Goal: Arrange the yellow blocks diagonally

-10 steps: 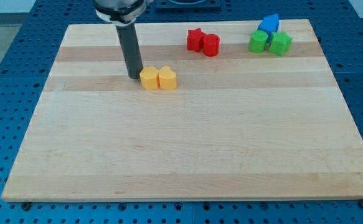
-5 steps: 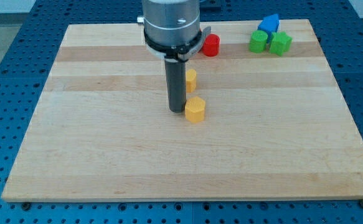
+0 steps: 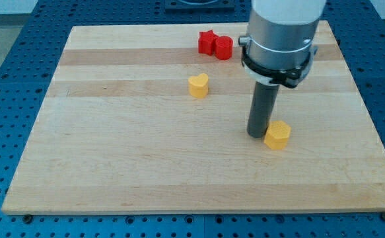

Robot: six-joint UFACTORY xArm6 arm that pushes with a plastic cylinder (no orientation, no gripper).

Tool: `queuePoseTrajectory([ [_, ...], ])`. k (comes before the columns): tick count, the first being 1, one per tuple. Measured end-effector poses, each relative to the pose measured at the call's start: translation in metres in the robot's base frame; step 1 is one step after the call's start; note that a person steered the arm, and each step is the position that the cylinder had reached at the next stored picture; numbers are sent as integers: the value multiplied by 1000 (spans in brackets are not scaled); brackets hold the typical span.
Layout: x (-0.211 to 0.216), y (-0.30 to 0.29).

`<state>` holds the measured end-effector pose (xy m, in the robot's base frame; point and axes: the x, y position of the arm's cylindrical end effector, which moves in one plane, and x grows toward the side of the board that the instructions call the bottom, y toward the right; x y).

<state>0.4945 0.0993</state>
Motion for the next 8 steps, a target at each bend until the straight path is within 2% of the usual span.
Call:
queuePoseTrajectory([
  [5,4,63],
  [7,32,86],
  [8,33,85],
])
